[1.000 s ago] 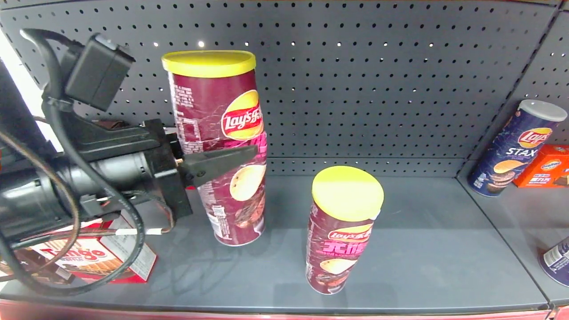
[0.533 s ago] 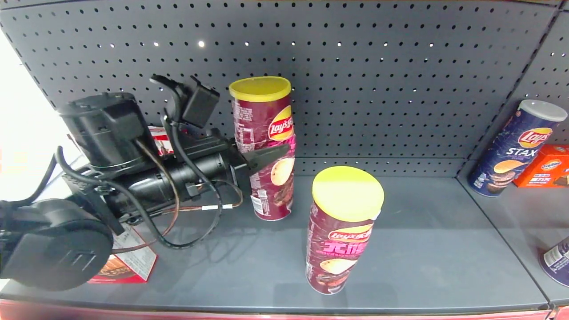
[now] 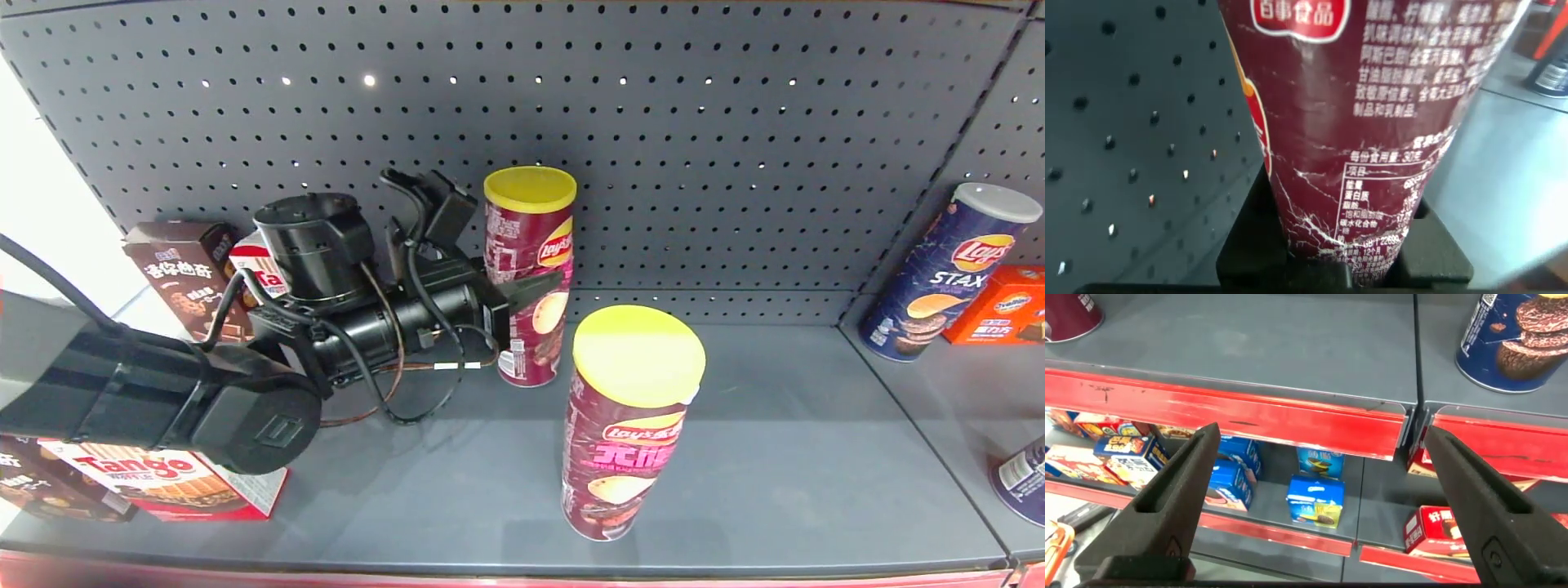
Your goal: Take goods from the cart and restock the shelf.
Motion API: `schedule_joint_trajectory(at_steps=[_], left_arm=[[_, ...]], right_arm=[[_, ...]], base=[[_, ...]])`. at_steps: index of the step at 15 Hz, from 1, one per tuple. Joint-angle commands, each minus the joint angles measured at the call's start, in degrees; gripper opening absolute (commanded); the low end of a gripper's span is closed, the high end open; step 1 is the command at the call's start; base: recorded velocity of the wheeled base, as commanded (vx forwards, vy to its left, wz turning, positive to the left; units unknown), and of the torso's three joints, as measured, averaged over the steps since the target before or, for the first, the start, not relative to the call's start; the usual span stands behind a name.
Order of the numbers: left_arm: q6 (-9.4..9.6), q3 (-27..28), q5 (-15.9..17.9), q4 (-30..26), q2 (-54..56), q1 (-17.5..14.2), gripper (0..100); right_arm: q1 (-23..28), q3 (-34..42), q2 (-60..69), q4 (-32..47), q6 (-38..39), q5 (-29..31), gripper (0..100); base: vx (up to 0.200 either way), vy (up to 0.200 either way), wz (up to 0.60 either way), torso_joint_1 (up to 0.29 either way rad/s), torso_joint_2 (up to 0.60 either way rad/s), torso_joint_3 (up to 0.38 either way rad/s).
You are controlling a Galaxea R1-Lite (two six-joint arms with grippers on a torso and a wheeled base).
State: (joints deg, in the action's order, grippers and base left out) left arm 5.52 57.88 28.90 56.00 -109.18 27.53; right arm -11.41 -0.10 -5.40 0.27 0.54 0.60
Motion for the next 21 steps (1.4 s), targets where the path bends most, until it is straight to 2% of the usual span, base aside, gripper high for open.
schedule_joint_trajectory(at_steps=[1,7,12,16,17,20,21], left_arm=[[0.1,2.5,0.0,0.0,-3.2,0.2,0],[-0.16,4.4,-0.1,3.1,-6.8,1.0,0],[-0.16,3.2,0.0,5.9,-7.8,1.0,0],[0.1,-0.3,-0.1,8.4,-7.5,1.4,0],[0.1,-1.0,-0.3,9.0,-7.4,1.4,100],[0.01,-2.2,-0.5,9.1,-6.7,1.3,100],[0.01,-4.2,-0.5,9.1,-3.7,1.3,100]], right_arm=[[0.0,0.0,-0.2,0.0,0.0,0.0,100],[0.0,0.0,-0.2,0.0,0.0,0.0,100],[0.0,0.0,-0.2,0.0,0.0,0.0,100],[0.0,0.0,-0.2,0.0,0.0,0.0,100],[0.0,0.0,-0.2,0.0,0.0,0.0,100],[0.0,0.0,-0.2,0.0,0.0,0.0,100],[0.0,0.0,-0.2,0.0,0.0,0.0,100]], base=[[0.0,0.0,0.0,0.0,0.0,0.0],[0.0,0.0,0.0,0.0,0.0,0.0],[0.0,0.0,0.0,0.0,0.0,0.0],[0.0,0.0,0.0,0.0,0.0,0.0],[0.0,0.0,0.0,0.0,0.0,0.0],[0.0,0.0,0.0,0.0,0.0,0.0],[0.0,0.0,0.0,0.0,0.0,0.0]])
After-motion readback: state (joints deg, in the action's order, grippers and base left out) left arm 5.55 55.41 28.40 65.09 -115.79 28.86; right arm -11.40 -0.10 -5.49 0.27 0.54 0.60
